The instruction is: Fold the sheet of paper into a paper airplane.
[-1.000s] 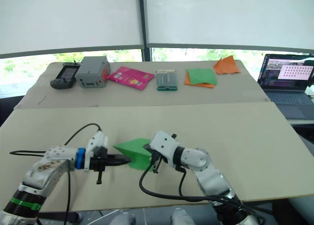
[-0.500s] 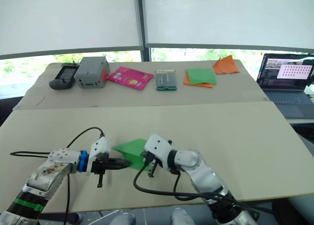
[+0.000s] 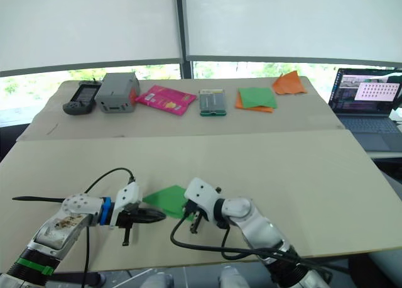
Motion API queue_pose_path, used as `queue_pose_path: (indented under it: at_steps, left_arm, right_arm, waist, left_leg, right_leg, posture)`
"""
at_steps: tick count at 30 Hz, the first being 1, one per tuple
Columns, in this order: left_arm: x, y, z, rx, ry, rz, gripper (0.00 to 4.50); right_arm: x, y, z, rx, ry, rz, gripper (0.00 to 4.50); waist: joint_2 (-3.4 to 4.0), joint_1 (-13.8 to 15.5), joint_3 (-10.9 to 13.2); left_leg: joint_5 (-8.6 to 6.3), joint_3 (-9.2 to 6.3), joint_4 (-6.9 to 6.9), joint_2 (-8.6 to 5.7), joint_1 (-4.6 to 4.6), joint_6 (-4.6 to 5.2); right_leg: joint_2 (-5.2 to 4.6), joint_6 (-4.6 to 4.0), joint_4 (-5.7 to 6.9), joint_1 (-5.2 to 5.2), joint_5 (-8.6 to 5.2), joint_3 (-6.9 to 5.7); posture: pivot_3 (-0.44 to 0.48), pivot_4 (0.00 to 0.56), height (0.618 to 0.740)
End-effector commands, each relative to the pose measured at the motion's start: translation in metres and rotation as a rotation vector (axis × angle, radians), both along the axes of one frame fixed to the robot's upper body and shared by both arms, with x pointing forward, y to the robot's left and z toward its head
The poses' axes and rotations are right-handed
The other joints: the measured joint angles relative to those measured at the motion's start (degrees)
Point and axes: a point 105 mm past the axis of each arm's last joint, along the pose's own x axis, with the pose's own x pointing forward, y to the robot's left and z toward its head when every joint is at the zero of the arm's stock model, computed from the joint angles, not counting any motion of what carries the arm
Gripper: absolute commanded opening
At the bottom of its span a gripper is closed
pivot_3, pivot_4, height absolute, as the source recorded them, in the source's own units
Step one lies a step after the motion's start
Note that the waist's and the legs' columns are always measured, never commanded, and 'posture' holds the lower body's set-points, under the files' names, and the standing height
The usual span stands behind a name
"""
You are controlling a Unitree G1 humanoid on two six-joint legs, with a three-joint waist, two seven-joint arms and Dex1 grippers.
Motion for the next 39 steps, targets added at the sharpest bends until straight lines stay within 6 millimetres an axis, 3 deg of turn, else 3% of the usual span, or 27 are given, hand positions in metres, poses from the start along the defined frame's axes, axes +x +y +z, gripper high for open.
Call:
queue_pose_path:
  at_steps: [1, 5, 9, 17, 25, 35, 39]
  left_arm:
    - [0.003, 0.001, 0.023, -0.035, -0.039, 0.000, 0.00]
    - [0.002, 0.007, 0.044, -0.091, -0.001, 0.017, 0.00]
    - [0.015, 0.012, 0.054, -0.134, 0.010, 0.089, 0.00]
    - [0.027, 0.013, 0.027, -0.051, -0.019, 0.130, 0.00]
    - [0.024, 0.019, -0.006, 0.089, -0.029, 0.107, 0.00]
    - [0.023, 0.019, -0.020, 0.142, -0.032, 0.075, 0.00]
    - [0.020, 0.017, -0.021, 0.142, -0.034, 0.060, 0.00]
  right_arm:
    - [0.003, -0.003, -0.019, -0.042, 0.041, -0.045, 0.03]
    - [0.002, -0.003, -0.028, -0.057, 0.053, -0.048, 0.03]
    - [0.002, -0.003, -0.030, -0.059, 0.055, -0.050, 0.03]
    - [0.005, -0.006, -0.027, -0.062, 0.039, -0.055, 0.03]
    - [0.010, -0.007, -0.009, -0.034, -0.004, -0.070, 0.03]
    - [0.011, -0.009, 0.006, -0.002, -0.030, -0.094, 0.03]
    - [0.019, -0.013, 0.028, 0.091, -0.045, -0.159, 0.03]
  waist:
    - [-0.04, 0.0, 0.0]
    - [-0.02, -0.2, -0.2]
    - [0.03, -0.2, -0.3]
    - [0.10, -0.2, -0.5]
    - [0.09, 0.0, -0.5]
    - [0.20, 0.2, -0.6]
    - [0.21, 0.2, -0.6]
  left_leg:
    - [0.00, 0.00, -0.01, 0.01, 0.01, 0.00]
    - [0.00, 0.00, -0.03, 0.03, 0.06, 0.00]
    - [0.00, -0.01, -0.02, 0.04, 0.08, 0.00]
    - [0.00, -0.01, -0.02, 0.03, 0.07, 0.00]
    - [0.00, -0.01, -0.01, 0.03, 0.05, -0.01]
    - [-0.01, 0.00, 0.03, 0.02, 0.02, -0.01]
    - [-0.01, 0.00, 0.04, 0.02, 0.01, -0.01]
  right_leg:
    - [0.00, 0.00, 0.00, 0.00, 0.00, 0.00]
    - [0.02, 0.00, 0.00, 0.00, 0.00, 0.00]
    - [0.02, 0.00, 0.01, -0.01, 0.00, 0.00]
    - [0.05, 0.00, 0.01, -0.02, 0.00, 0.00]
    - [0.04, 0.00, -0.01, -0.02, 0.00, 0.00]
    - [0.03, 0.00, -0.02, -0.01, 0.00, 0.00]
    - [0.03, 0.00, -0.02, -0.01, 0.00, 0.00]
  posture:
    - [0.000, 0.150, 0.740]
    - [0.000, 0.150, 0.740]
    - [0.000, 0.150, 0.740]
    - [0.000, 0.150, 0.740]
    - [0.000, 0.150, 0.740]
    - [0.000, 0.150, 0.740]
    - [0.000, 0.150, 0.740]
